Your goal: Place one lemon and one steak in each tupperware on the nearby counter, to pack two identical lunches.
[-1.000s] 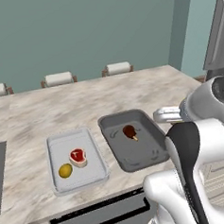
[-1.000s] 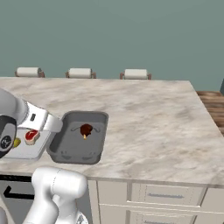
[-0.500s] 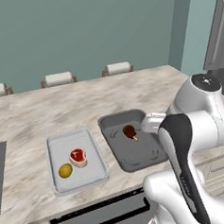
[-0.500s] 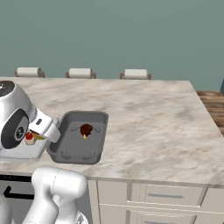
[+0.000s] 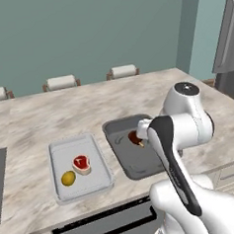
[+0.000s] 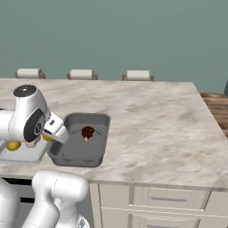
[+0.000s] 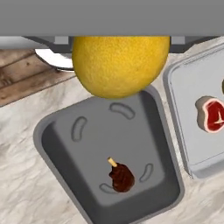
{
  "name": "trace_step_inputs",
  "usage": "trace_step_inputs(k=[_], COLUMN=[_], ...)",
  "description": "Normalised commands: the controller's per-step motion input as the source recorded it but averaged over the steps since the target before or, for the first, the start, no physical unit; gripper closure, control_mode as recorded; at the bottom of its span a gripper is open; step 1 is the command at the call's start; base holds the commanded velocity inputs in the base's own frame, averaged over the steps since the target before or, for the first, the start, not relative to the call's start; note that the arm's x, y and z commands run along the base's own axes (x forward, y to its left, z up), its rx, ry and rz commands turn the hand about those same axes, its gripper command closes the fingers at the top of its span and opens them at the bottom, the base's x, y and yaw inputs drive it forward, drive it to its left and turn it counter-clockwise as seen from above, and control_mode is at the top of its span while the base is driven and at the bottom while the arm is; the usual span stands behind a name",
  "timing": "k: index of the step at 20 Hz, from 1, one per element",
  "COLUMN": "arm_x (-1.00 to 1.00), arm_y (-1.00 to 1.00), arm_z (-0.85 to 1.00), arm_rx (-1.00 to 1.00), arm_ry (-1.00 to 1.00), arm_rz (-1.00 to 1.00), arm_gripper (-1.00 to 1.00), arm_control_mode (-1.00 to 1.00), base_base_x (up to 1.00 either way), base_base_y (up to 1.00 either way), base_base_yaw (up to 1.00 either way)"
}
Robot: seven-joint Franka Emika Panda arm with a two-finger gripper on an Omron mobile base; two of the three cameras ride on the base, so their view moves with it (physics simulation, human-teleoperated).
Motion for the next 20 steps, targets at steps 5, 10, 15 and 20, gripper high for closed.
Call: trace_step_inputs(k=[5,10,15,20], arm_x=[0.6,0.14,0.2,0.27], arm_y=[0.0,0.0,0.0,0.0], arm_z=[-0.54,-0.52,-0.44,-0.33], arm_rx=[0.0,0.0,0.0,0.0], arm_ry=[0.01,0.0,0.0,0.0], arm_rz=[-0.01,-0.01,-0.01,-0.01], arm_gripper=[1.0,1.0,1.0,1.0], arm_control_mode=[-1.0,-1.0,-1.0,-1.0], base_base_x=[0.0,0.0,0.0,0.0], base_base_y=[0.0,0.0,0.0,0.0], base_base_yaw=[0.0,0.0,0.0,0.0])
